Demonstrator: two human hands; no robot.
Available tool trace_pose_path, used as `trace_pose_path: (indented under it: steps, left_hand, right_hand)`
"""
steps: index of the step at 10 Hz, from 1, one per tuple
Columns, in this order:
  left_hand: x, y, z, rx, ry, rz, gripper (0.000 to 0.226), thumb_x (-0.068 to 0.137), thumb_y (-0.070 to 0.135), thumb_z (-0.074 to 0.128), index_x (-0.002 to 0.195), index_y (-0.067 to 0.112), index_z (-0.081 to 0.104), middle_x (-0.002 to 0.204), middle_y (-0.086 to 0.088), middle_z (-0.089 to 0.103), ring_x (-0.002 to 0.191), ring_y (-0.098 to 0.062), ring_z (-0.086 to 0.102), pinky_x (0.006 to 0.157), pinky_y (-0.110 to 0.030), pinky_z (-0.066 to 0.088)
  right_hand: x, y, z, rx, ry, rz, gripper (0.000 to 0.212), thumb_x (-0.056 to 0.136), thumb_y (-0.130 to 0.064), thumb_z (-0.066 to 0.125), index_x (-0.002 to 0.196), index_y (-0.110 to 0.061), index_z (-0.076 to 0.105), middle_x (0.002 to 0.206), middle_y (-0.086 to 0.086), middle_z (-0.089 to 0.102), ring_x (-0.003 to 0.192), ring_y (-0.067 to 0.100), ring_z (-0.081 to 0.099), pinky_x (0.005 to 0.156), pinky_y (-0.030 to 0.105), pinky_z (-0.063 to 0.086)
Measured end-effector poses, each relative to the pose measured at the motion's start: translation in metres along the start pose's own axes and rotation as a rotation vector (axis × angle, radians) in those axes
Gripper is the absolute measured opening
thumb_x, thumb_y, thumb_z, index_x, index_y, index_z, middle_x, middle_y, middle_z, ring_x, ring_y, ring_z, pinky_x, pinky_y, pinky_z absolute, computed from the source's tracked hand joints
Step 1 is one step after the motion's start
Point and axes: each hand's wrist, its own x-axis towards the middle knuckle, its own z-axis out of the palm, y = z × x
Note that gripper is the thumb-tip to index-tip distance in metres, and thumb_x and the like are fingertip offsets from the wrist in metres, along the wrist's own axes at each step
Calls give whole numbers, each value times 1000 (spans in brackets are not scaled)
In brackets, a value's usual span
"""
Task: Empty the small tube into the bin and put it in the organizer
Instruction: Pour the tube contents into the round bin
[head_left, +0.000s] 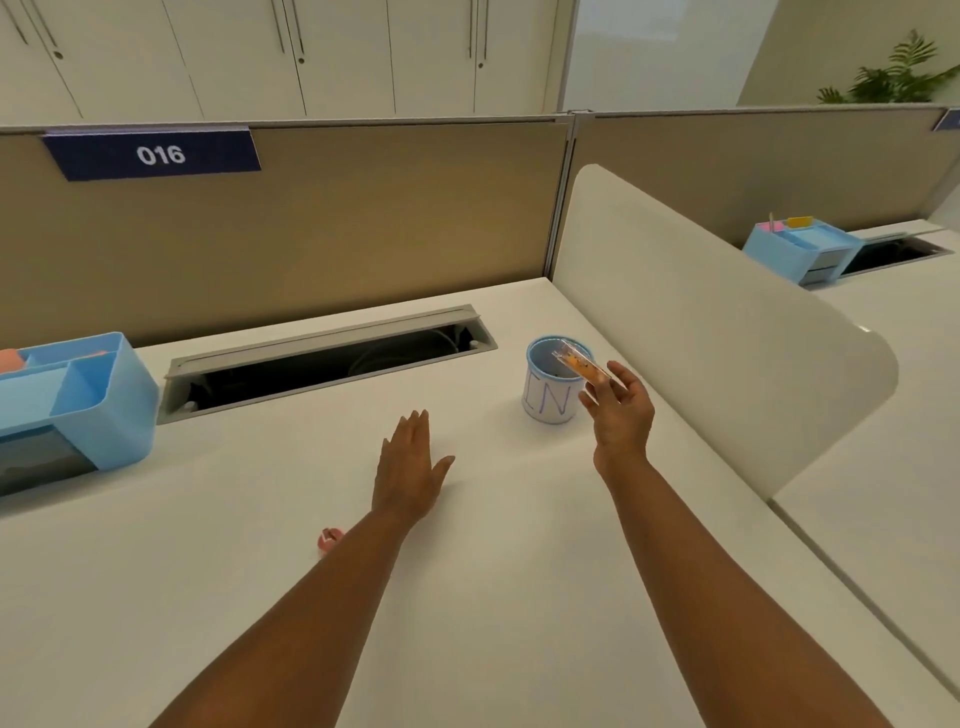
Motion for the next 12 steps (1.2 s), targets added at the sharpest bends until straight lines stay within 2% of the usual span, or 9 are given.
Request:
trace_pose_path:
  steps: [2, 3, 4, 6, 7, 9, 10, 12]
  left_hand:
    - [12, -1, 34, 96, -92, -10, 62, 96, 36, 30, 144, 9, 2, 158, -8, -2, 145, -19, -5, 119, -39, -5]
    - [10, -2, 44, 151, -10, -12, 59, 96, 40, 24, 145, 12, 4, 158, -5, -1, 145, -16, -5, 119, -38, -7]
    - [10, -3, 48, 127, 46, -8, 58, 95, 40, 25, 145, 15, 8, 158, -1, 3, 145, -12, -3, 120, -36, -6]
    - [10, -2, 48, 121, 76, -8, 57, 95, 39, 26, 145, 16, 12, 158, 0, 7, 145, -11, 0, 121, -35, -5]
    - [9, -2, 48, 121, 81, -8, 56, 95, 39, 26, 145, 17, 12, 158, 0, 7, 145, -11, 0, 121, -35, -5]
    - [10, -1, 48, 119, 93, -8, 56, 95, 39, 27, 144, 17, 15, 157, 0, 9, 145, -11, 2, 121, -36, -3]
    - [10, -2, 48, 117, 96, -7, 55, 95, 39, 27, 144, 17, 15, 157, 0, 10, 145, -11, 2, 120, -35, -4]
    - [10, -3, 49, 121, 97, -5, 56, 95, 39, 27, 144, 17, 15, 157, -1, 10, 145, -11, 2, 121, -36, -4]
  right_hand:
    - [46, 2, 3, -265, 72, -159, 33, 85, -3, 59, 116, -7, 50, 115, 21, 60, 91, 26, 60, 84, 39, 54]
    - [57, 6, 5, -391, 37, -301, 34, 83, -5, 60, 114, -7, 48, 108, 18, 63, 91, 28, 63, 79, 28, 52]
    - [65, 10, 9, -477, -14, -418, 32, 83, -8, 60, 113, -8, 48, 102, 14, 65, 83, 19, 60, 70, 21, 46]
    - [78, 14, 13, -654, -79, -548, 17, 84, -9, 57, 101, -7, 61, 101, 14, 68, 87, 25, 64, 73, 29, 47]
    - [81, 15, 12, -717, -111, -601, 20, 86, -10, 56, 104, -7, 63, 103, 14, 69, 88, 26, 64, 79, 36, 49]
    - [82, 14, 11, -649, -101, -580, 31, 85, -10, 59, 113, -13, 47, 101, 10, 69, 80, 15, 60, 76, 34, 49]
    - [83, 14, 8, -699, -125, -641, 20, 85, -10, 57, 105, -9, 57, 101, 11, 69, 84, 22, 63, 75, 30, 46]
    - [80, 13, 10, -710, -147, -662, 25, 87, -11, 57, 112, -9, 60, 103, 8, 68, 88, 21, 63, 76, 25, 44]
